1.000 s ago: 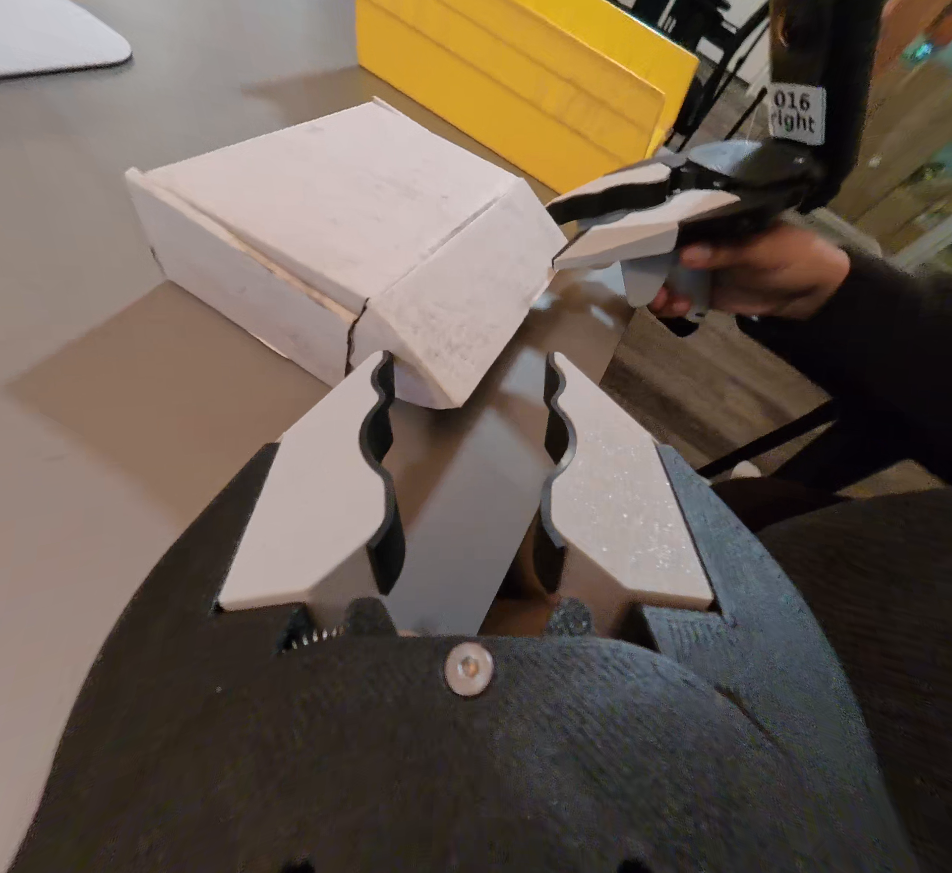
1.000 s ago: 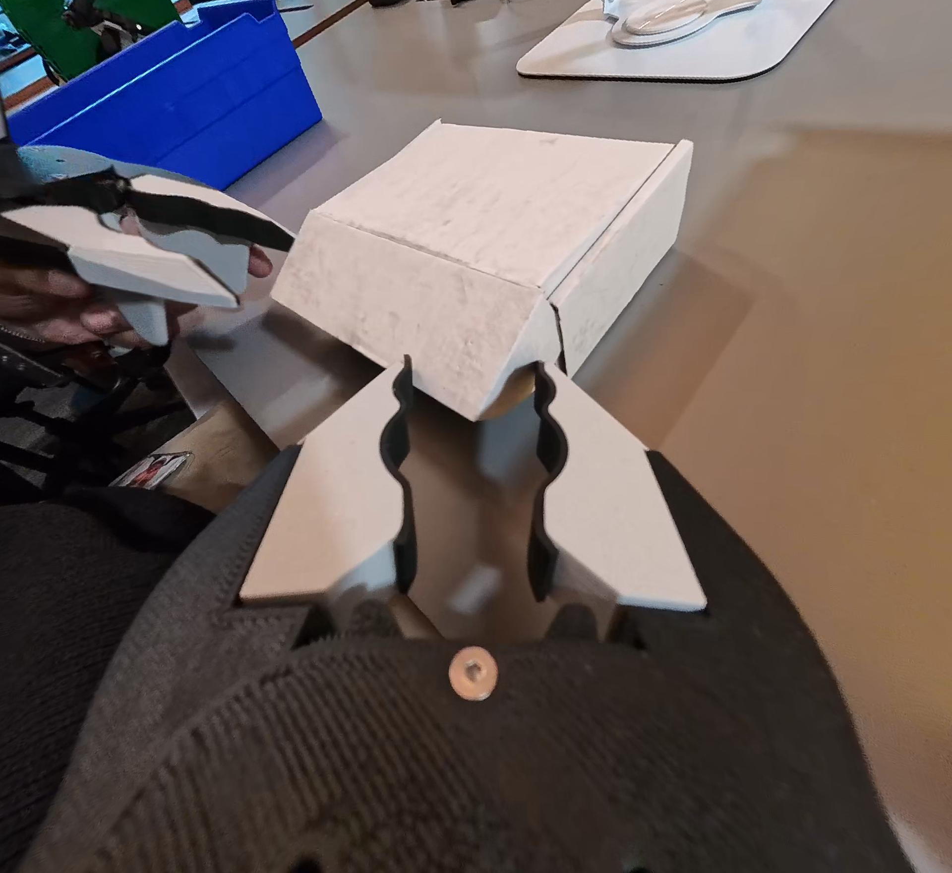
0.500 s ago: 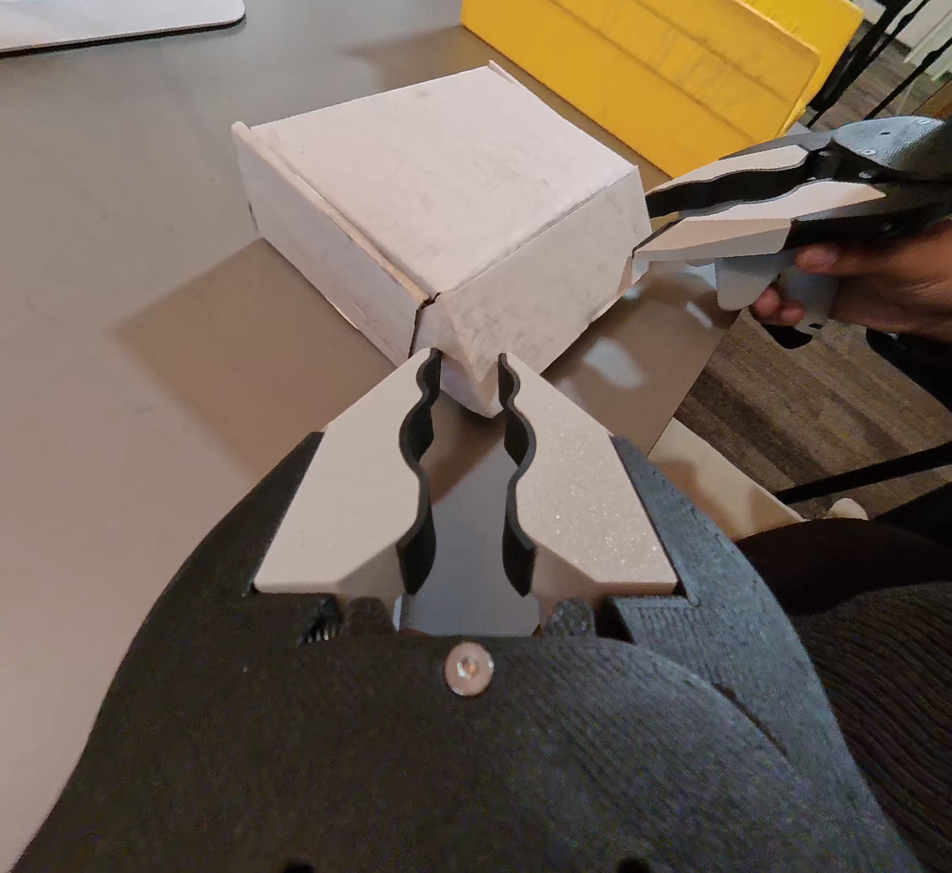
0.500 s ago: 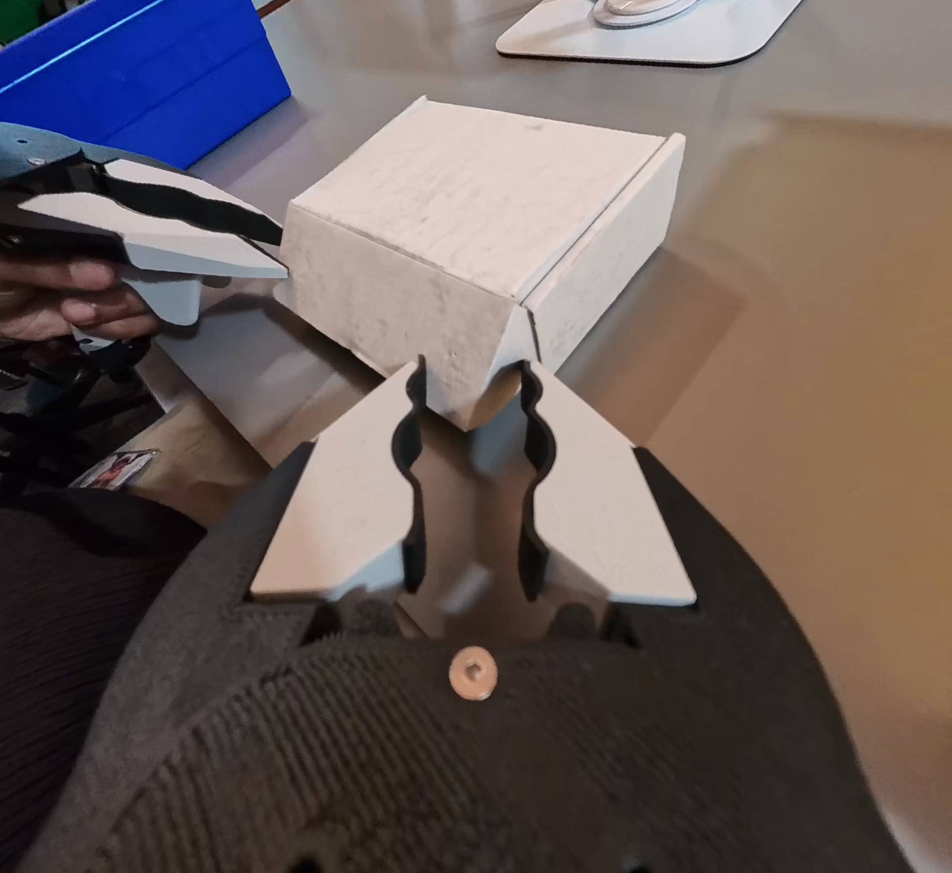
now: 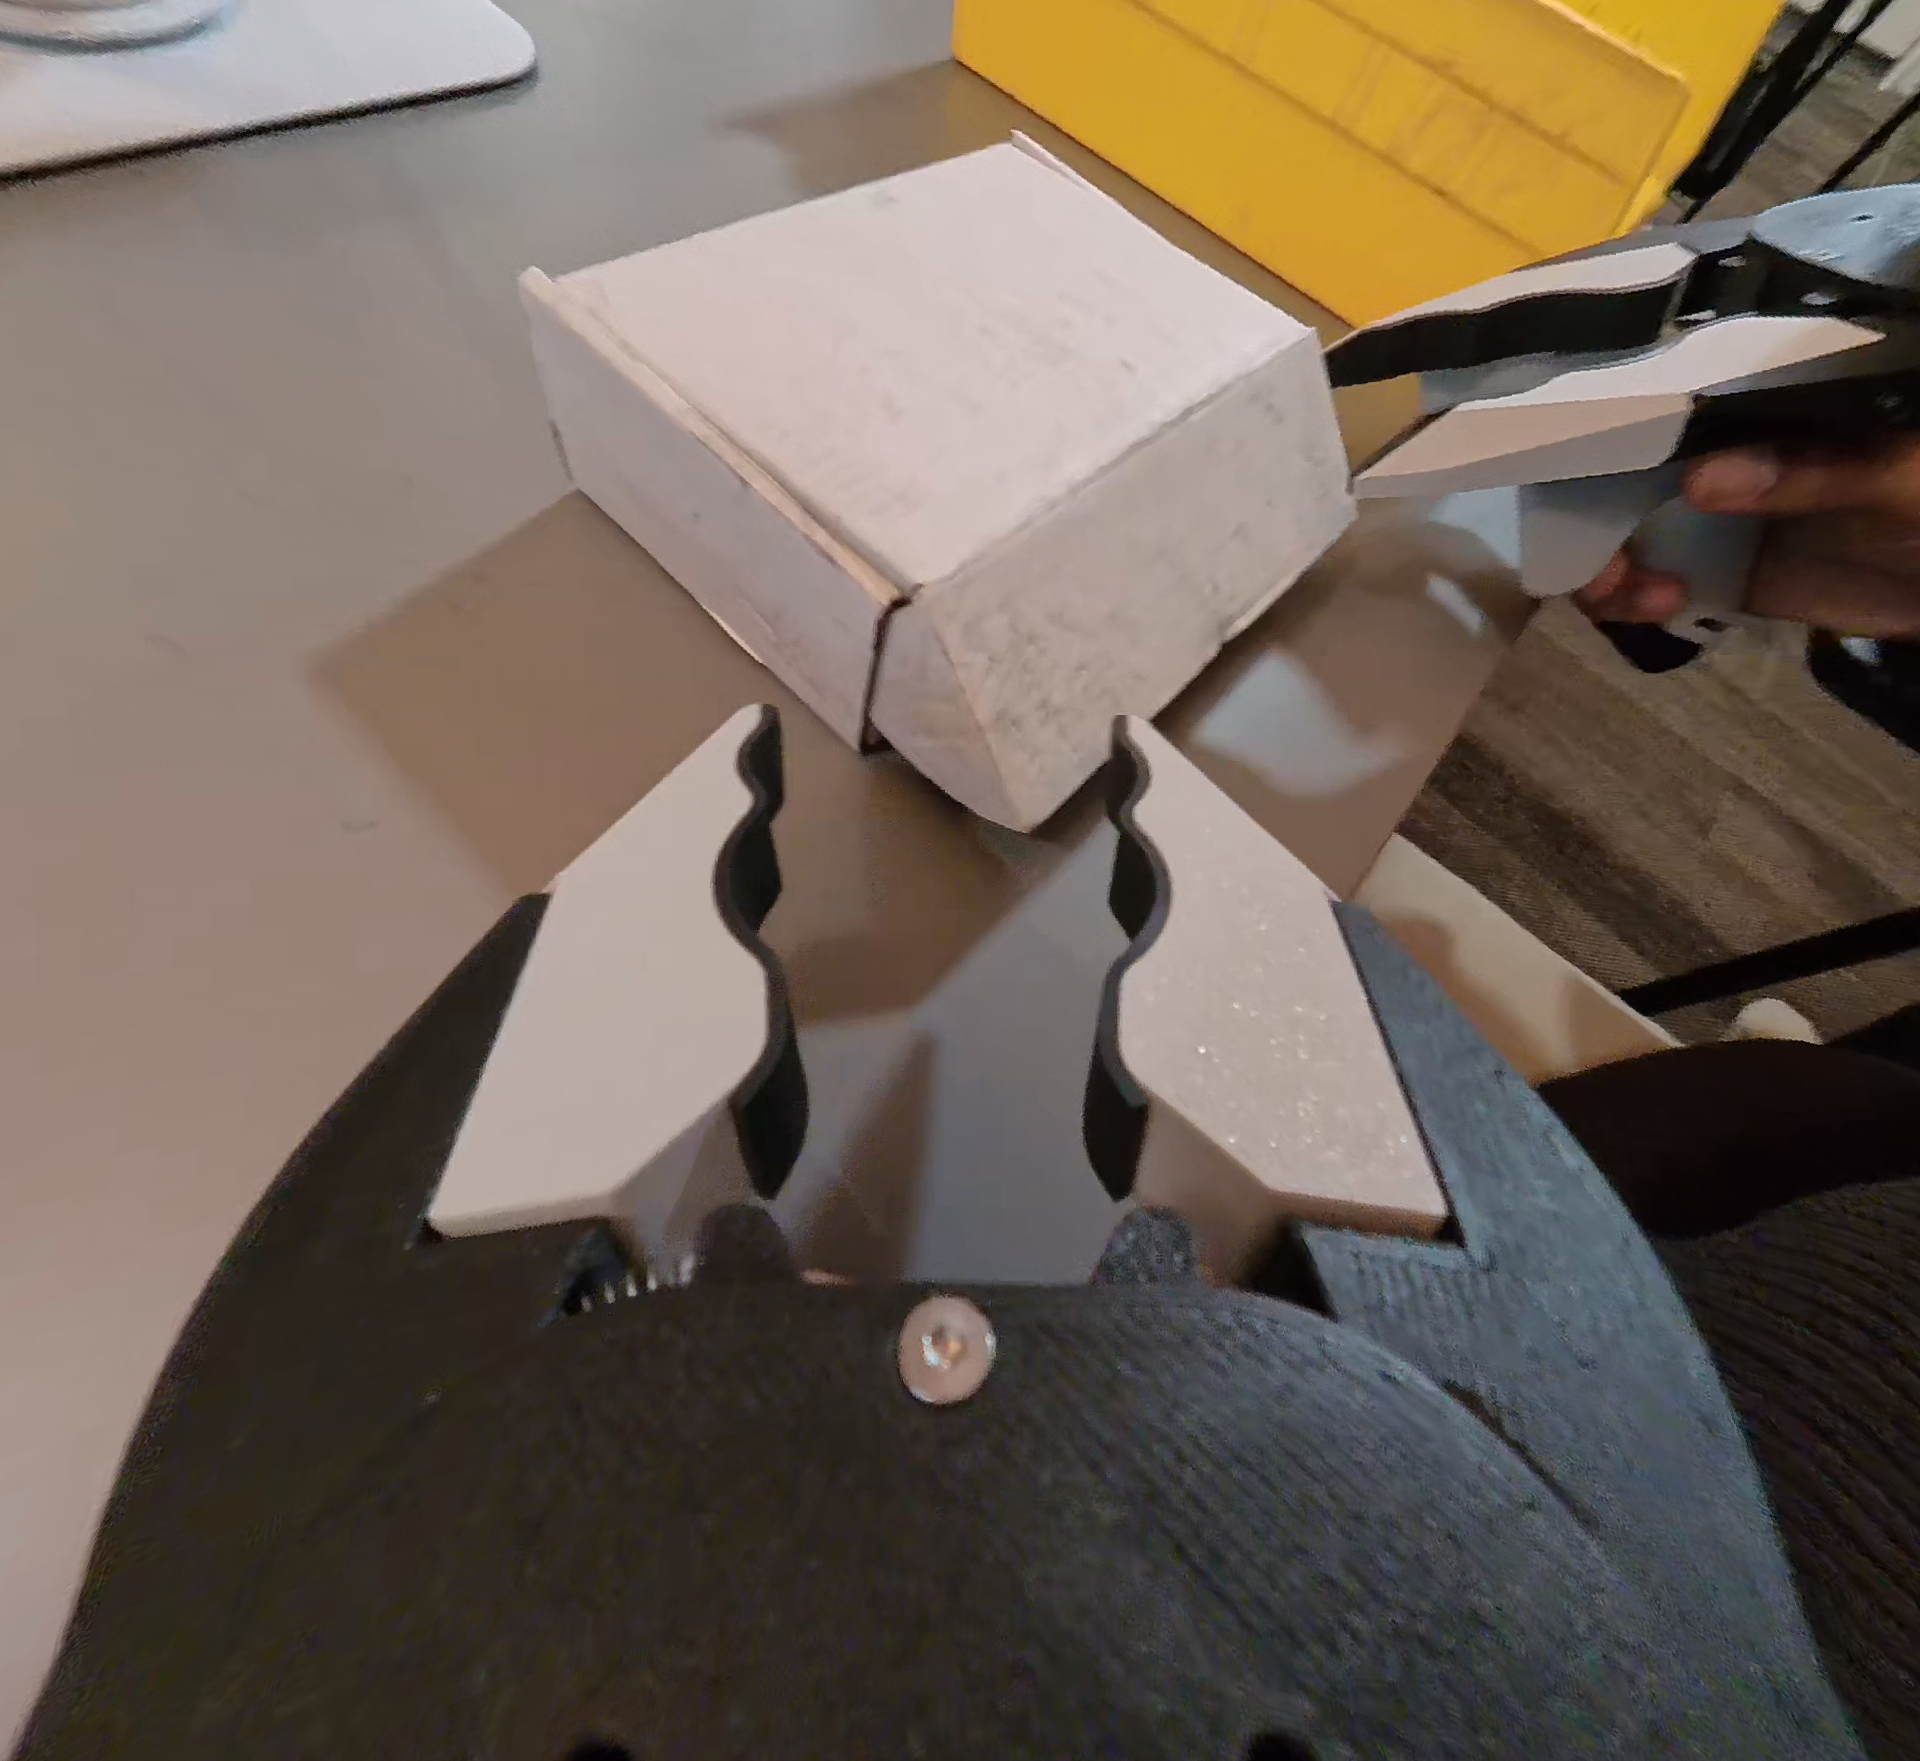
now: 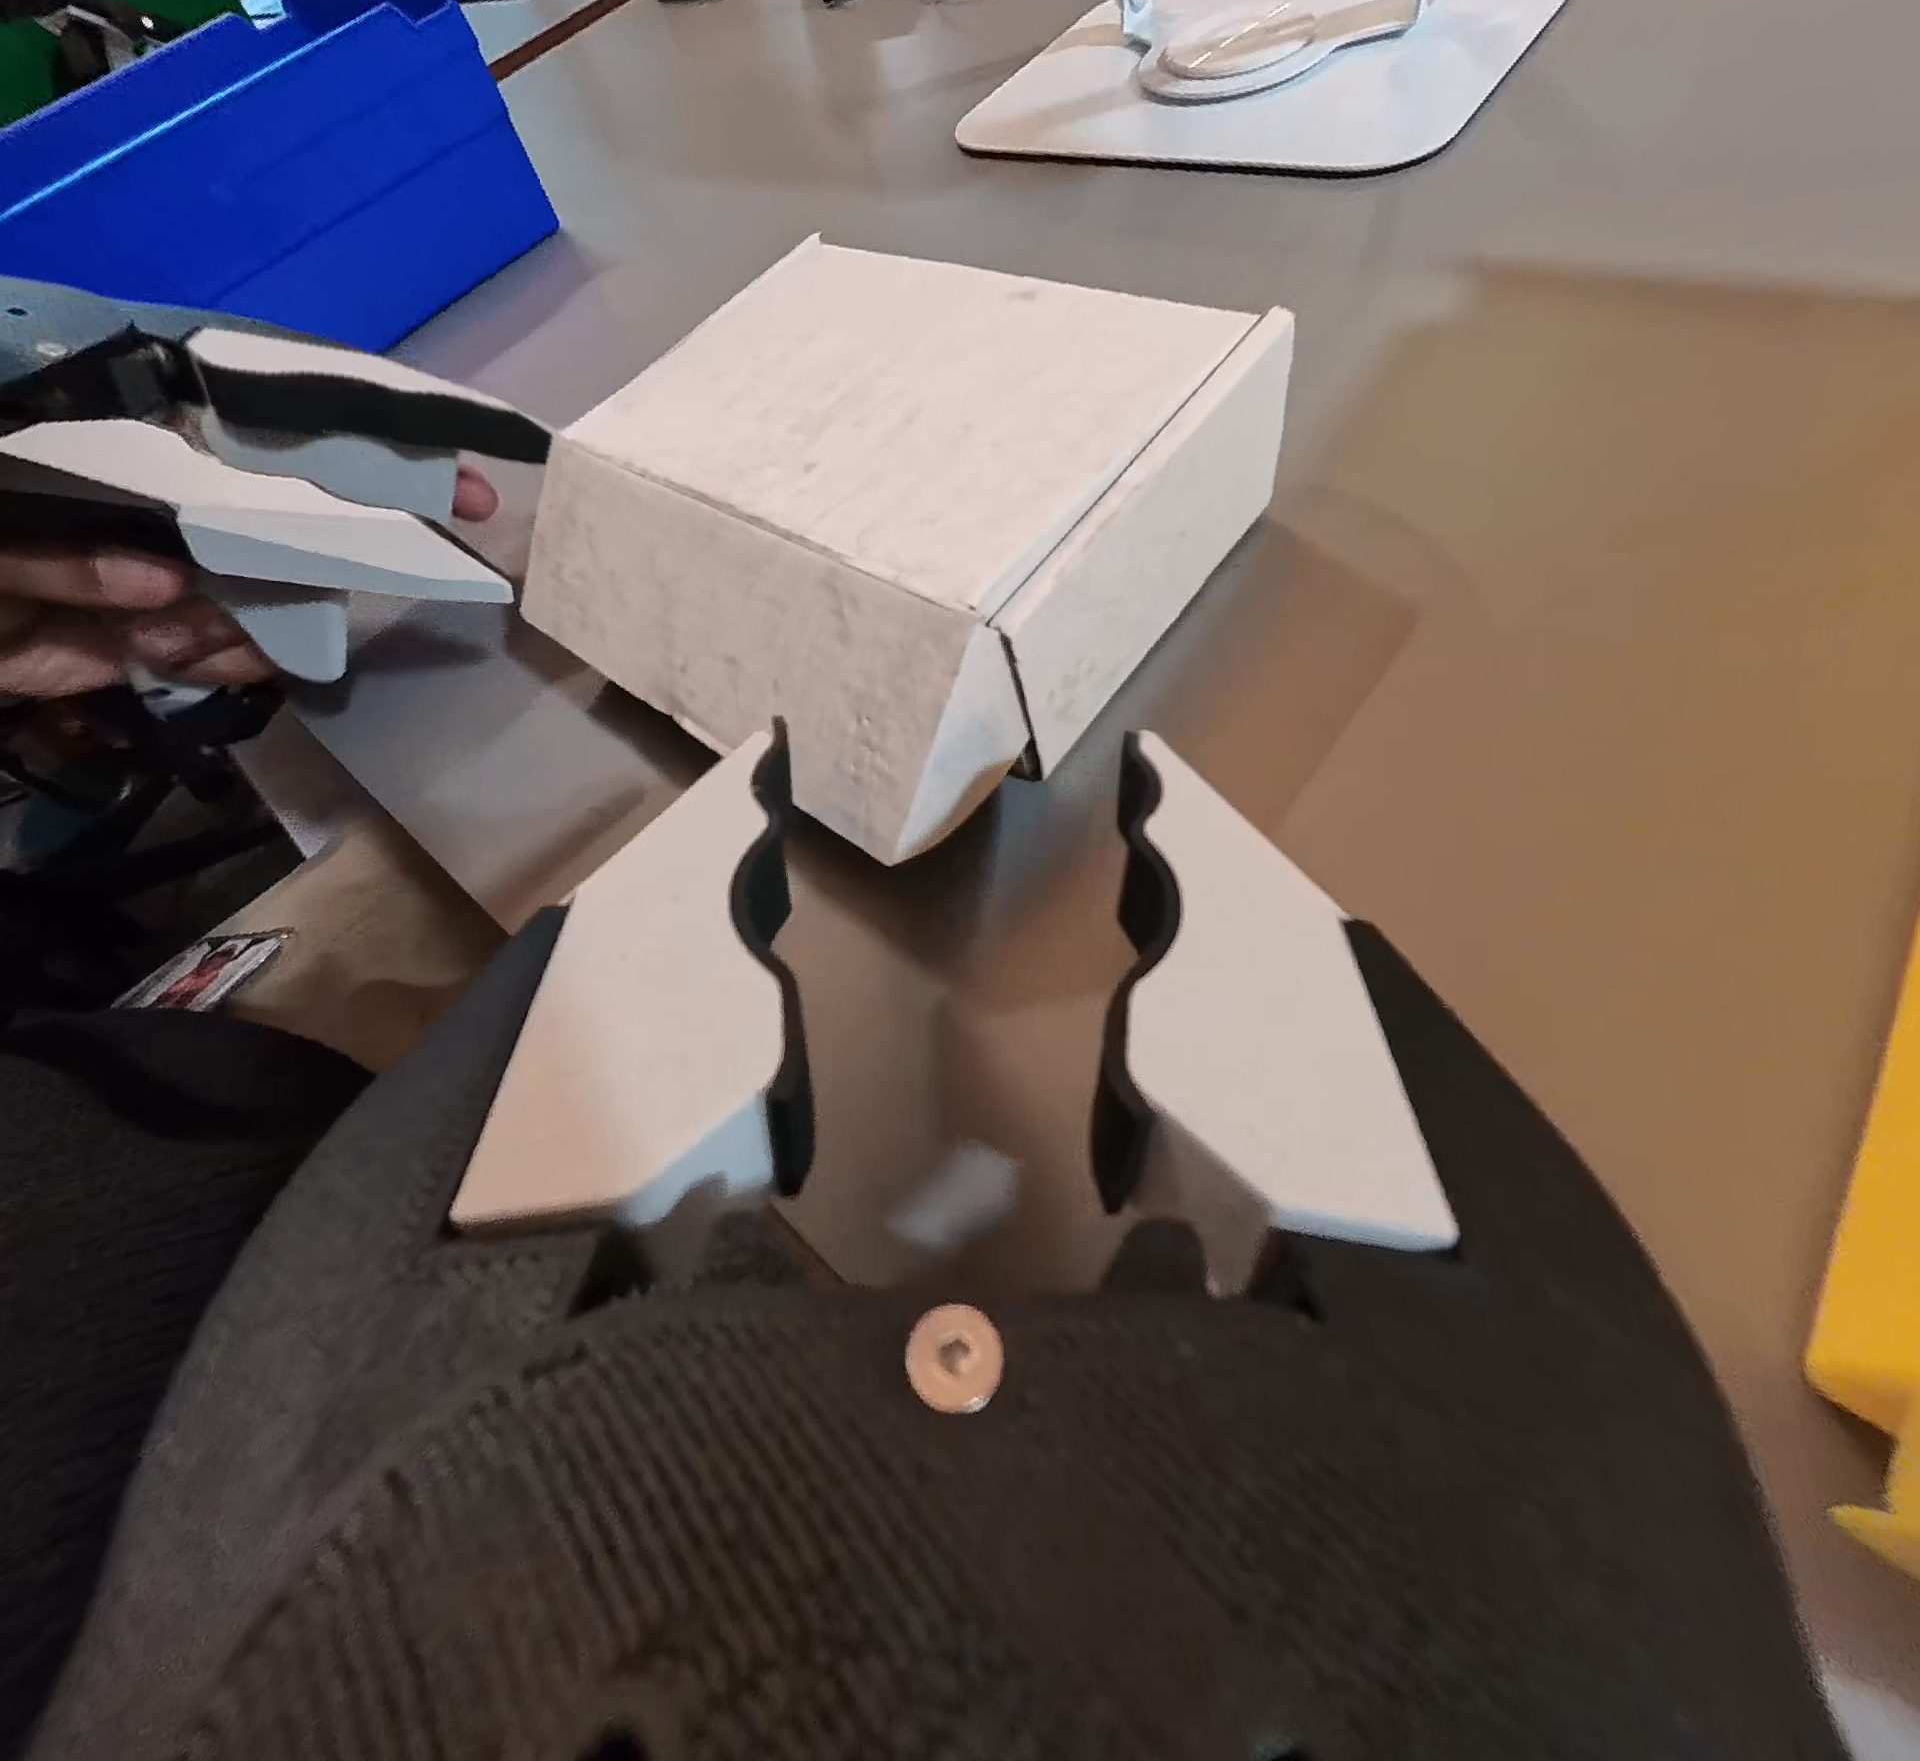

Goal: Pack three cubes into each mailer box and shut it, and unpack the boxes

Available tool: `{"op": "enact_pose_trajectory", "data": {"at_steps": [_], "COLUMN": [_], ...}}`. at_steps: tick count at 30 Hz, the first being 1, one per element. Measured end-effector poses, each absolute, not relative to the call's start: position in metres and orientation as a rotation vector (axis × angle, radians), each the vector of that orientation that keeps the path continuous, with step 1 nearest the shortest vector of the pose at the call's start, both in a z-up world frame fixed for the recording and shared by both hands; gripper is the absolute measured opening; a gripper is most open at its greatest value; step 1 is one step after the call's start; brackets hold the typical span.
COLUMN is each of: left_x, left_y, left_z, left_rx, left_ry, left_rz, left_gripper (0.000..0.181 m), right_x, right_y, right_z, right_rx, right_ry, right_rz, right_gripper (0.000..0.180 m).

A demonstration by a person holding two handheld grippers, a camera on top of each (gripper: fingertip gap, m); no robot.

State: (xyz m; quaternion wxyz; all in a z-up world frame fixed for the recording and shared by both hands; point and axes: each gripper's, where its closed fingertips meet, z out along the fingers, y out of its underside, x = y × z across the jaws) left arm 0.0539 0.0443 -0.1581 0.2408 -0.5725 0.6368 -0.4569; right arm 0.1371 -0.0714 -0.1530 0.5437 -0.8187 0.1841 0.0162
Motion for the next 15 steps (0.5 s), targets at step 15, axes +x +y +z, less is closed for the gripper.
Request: {"op": "enact_pose_trajectory", "data": {"at_steps": [15], "left_x": [0.073], "left_y": [0.04], "left_z": [-0.171], "left_rx": [-1.473], "left_ry": [2.038], "left_rz": [-1.238], "left_gripper": [0.074], "right_x": [0.133], "right_y": [-0.053], "right_z": [-0.167], "right_rx": [-2.077], "right_ry": [0.353], "right_rz": [0.341], "right_gripper": [0.073]}}
